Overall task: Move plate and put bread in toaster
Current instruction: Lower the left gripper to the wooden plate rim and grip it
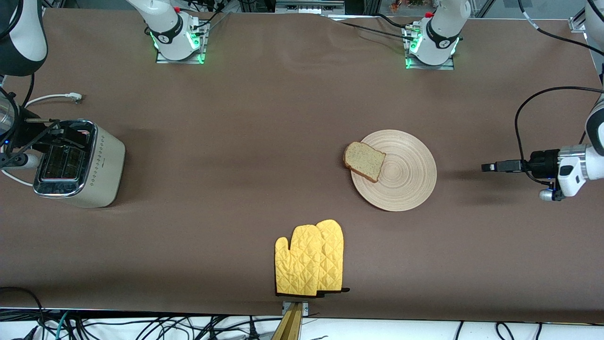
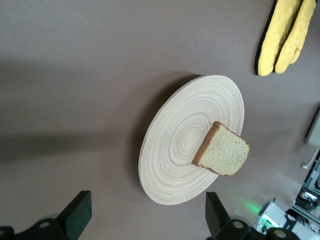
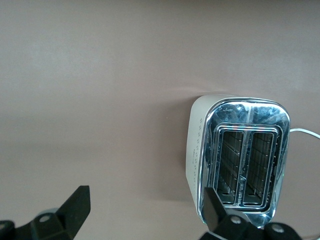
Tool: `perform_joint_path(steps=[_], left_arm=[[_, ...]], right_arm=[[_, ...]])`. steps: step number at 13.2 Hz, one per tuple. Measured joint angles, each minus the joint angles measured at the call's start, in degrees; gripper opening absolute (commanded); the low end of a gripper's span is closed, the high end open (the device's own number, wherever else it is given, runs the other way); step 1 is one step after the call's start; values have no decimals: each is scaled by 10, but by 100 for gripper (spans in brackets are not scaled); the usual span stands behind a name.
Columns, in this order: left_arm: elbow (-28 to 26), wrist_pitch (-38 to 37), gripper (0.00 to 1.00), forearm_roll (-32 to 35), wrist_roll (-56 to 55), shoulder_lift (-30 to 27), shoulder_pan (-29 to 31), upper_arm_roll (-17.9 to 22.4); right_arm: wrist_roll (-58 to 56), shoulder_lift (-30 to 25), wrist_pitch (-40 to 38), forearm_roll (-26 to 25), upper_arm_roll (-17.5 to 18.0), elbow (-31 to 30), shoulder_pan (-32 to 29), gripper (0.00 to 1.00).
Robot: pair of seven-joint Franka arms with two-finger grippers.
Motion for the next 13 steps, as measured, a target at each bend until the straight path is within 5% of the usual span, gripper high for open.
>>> perform_joint_path(steps=[5, 13], left_arm=[[-51, 0, 100, -152, 160, 59, 35, 0], [-108, 12, 99, -243, 346, 122, 14, -12]], right_arm=[[-13, 1, 0, 0, 0, 0, -1, 100], [-23, 9, 0, 0, 0, 0, -1, 100]])
